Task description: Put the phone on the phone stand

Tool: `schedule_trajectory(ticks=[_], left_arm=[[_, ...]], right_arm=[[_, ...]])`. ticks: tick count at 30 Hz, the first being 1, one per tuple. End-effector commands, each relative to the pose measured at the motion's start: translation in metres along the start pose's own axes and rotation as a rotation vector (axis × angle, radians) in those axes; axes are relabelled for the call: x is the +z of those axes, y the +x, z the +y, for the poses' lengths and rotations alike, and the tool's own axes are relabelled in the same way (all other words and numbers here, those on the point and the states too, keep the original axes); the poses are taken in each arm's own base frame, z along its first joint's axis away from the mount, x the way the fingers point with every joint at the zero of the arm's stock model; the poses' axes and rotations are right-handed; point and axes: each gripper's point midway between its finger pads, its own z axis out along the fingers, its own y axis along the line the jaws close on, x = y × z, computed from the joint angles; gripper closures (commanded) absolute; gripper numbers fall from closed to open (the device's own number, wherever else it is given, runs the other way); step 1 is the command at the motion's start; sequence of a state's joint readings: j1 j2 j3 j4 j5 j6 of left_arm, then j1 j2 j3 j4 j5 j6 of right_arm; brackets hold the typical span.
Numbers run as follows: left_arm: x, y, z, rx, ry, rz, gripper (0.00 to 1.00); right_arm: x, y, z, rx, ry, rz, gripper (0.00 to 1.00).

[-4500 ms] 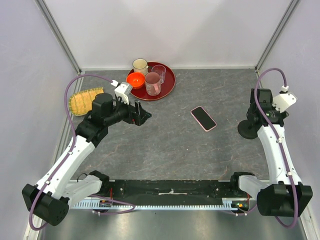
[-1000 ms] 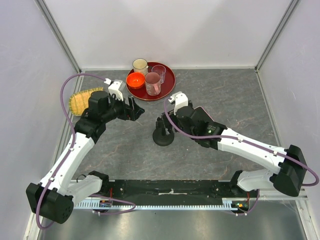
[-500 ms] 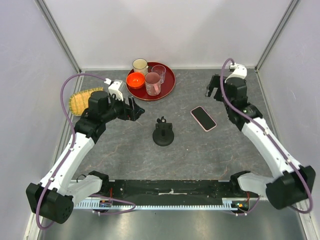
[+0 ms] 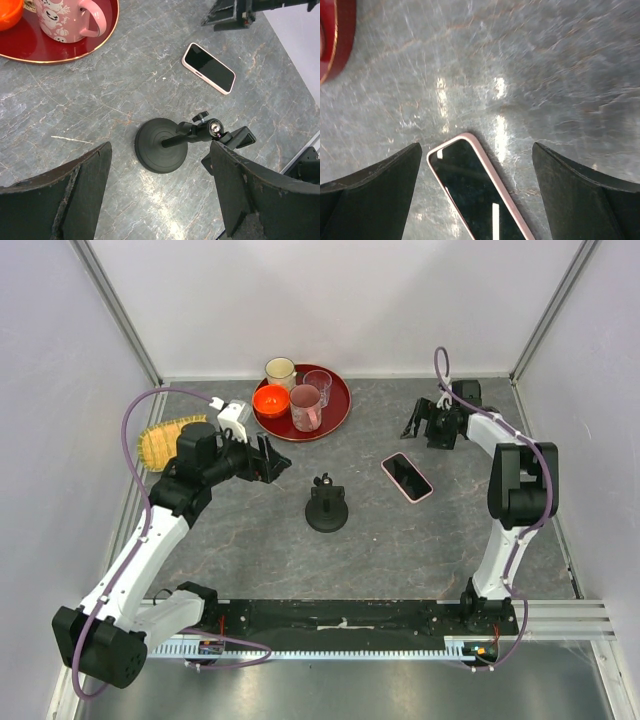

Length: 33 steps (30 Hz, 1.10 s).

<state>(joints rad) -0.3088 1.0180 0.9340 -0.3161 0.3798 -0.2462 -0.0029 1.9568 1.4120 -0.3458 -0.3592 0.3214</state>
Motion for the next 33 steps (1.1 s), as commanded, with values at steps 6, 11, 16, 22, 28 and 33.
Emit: schedule_trajectory(ticks=[6, 11, 16, 22, 28, 33], left_arm=[[0.000, -0.008, -0.011, -0.017, 0.058, -0.024, 0.14], [0.001, -0.006, -0.010, -0.020, 0.056, -0.017, 0.14], [0.002, -0.005, -0.011, -0.021, 0.061, -0.013, 0.14], [0.003, -0.004, -0.012, -0.020, 0.063, -0.010, 0.14], [0.005, -0.002, -0.011, -0.027, 0.064, -0.001, 0.14], [0.004, -0.003, -0.012, -0.024, 0.063, -0.004, 0.14]], right_arm=[[0.008, 0.042, 0.003, -0.091, -0.060, 0.200, 0.02], [0.019, 0.081, 0.010, -0.164, -0.011, 0.302, 0.02], [0.015, 0.112, 0.027, -0.217, 0.047, 0.327, 0.02], [-0.005, 0.135, 0.019, -0.321, 0.250, 0.293, 0.02], [-0.020, 0.136, 0.018, -0.421, 0.303, 0.296, 0.02], [-0.020, 0.141, 0.020, -0.345, 0.281, 0.298, 0.02]])
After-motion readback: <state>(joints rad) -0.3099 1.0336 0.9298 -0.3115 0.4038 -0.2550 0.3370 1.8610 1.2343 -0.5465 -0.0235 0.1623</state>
